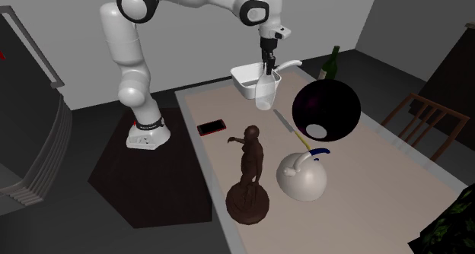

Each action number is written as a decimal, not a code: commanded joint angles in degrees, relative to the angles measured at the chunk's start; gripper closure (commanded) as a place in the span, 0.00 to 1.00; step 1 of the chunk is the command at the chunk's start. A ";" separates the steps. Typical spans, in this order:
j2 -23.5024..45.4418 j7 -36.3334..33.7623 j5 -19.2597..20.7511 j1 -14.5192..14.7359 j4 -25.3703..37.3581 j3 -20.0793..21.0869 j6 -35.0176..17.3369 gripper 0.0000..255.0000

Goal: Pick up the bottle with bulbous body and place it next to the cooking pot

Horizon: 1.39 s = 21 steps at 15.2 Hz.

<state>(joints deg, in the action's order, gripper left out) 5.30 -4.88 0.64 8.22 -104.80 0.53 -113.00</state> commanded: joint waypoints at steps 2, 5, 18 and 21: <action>0.39 0.03 0.00 -0.03 -1.95 -0.03 -2.40 1.00; 0.94 0.01 0.02 -0.03 -3.58 -0.03 -4.59 1.00; 1.58 -0.02 0.04 -0.03 -5.09 -0.03 -6.73 0.00; 1.58 -0.02 0.04 -0.04 -5.08 -0.03 -6.73 0.00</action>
<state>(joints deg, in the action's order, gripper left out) 6.88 -4.90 0.68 8.19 -109.88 0.50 -119.72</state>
